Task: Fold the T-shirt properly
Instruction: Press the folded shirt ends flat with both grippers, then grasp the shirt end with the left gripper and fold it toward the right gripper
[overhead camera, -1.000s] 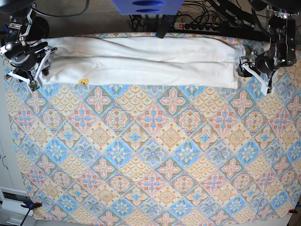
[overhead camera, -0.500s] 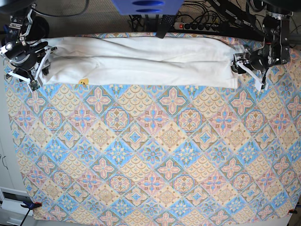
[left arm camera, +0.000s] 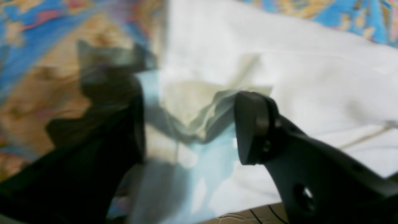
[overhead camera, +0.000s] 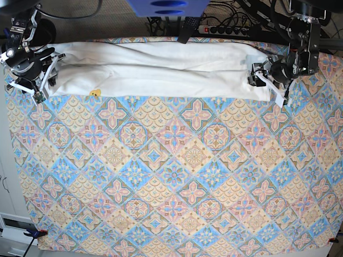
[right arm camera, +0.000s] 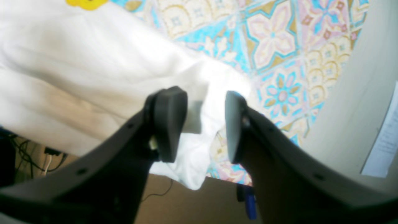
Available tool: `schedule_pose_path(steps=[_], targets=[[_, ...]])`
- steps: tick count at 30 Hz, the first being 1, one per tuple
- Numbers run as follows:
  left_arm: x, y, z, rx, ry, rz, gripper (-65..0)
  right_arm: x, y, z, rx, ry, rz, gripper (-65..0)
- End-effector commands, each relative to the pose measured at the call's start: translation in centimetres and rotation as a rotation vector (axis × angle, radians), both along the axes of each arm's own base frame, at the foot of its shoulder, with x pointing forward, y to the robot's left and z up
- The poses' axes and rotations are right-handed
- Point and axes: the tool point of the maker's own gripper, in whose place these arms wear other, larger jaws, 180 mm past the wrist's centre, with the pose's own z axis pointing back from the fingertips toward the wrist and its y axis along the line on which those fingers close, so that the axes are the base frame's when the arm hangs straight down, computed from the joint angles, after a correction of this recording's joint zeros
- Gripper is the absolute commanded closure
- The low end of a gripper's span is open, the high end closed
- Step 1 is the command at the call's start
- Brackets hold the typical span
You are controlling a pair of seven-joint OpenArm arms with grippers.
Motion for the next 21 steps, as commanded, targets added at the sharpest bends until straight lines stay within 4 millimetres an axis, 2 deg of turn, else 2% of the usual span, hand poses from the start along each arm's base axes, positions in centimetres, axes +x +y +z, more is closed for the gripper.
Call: schedule_pose_path(steps=[1, 4, 7, 10, 13, 19, 21], targets=[[-0.3, -0.9, 0.3, -0.046, 0.008, -0.027, -36.7, 0.7, -0.3, 1.1, -0.014, -0.037, 0.011, -23.2], [-0.2, -1.0, 0.4, -0.05, 0.0, -0.046, -26.2, 0.7, -0.3, 1.1, -0.014, -0.037, 0.011, -23.2], [0.2, -0.1, 0.8, -0.039, -0.016, -0.02, -11.0, 0.7, -0.3, 1.1, -0.014, -0.037, 0.011, -23.2], [0.9, 1.8, 1.5, -0.02, -0.046, 0.036, -5.1, 0.7, -0.3, 1.1, -0.014, -0.037, 0.011, -23.2], [1.6, 4.3, 2.5, 0.009, -0.08, 0.099, -1.2, 0.7, -0.3, 1.1, -0.014, -0.037, 0.011, -23.2], [2.4, 10.4, 4.6, 0.143, -0.14, 0.212, -1.4, 0.8, -0.1, 1.3, -0.013, -0.043, 0.014, -23.4], [3.0, 11.8, 5.3, 0.19, -0.159, 0.225, -1.5, 0.9, -0.1, 1.3, -0.012, -0.044, 0.015, -23.4]])
